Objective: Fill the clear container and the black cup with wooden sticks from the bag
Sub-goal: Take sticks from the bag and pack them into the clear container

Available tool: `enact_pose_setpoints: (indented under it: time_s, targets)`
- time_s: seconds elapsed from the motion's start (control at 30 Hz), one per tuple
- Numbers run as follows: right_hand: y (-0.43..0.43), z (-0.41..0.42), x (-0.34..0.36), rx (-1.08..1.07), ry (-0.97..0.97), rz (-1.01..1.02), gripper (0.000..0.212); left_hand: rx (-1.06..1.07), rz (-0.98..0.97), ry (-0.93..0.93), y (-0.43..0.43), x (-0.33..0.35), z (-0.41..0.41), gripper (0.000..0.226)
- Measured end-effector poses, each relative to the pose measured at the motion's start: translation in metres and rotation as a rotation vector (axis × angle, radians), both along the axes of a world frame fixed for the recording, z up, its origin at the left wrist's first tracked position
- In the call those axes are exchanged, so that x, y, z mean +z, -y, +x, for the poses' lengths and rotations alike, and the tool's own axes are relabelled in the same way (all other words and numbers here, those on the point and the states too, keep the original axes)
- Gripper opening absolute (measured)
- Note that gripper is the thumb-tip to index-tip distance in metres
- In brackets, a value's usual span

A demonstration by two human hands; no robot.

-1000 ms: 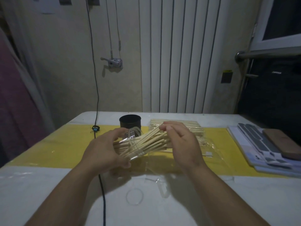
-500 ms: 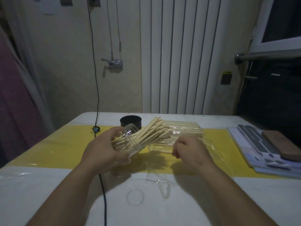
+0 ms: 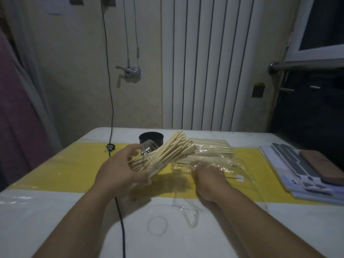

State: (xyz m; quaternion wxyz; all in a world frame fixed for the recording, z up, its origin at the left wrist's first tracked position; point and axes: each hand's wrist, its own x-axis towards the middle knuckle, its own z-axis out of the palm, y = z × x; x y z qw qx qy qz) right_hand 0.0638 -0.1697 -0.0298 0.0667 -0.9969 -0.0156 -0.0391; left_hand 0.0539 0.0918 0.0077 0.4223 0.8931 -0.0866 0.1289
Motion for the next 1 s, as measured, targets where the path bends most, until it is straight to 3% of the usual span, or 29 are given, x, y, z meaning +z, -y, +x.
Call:
enact_pose_setpoints:
  time_s: [0.13,0.4,0.63,0.77,1.0]
  targets:
    - [-0.002,0.013,0.002,-0.036,0.127,-0.121,0.043,0.000,-0.005,-0.005,0.000,0.001,0.000,0.095]
    - [-0.007,0.032,0.001,-0.021,0.110,-0.219,0.046,0.009,-0.023,-0.030,0.000,0.001,-0.002,0.094]
    - [-0.007,0.039,0.009,-0.030,0.109,-0.080,0.023,0.003,-0.023,-0.031,0.001,0.002,-0.003,0.099]
    - [-0.005,0.038,0.011,-0.021,0.012,-0.040,0.032,0.002,-0.013,-0.026,0.001,0.002,-0.003,0.102]
    - [-0.005,0.031,0.010,-0.058,0.090,-0.040,0.019,0.006,0.014,-0.016,0.002,0.004,-0.003,0.100]
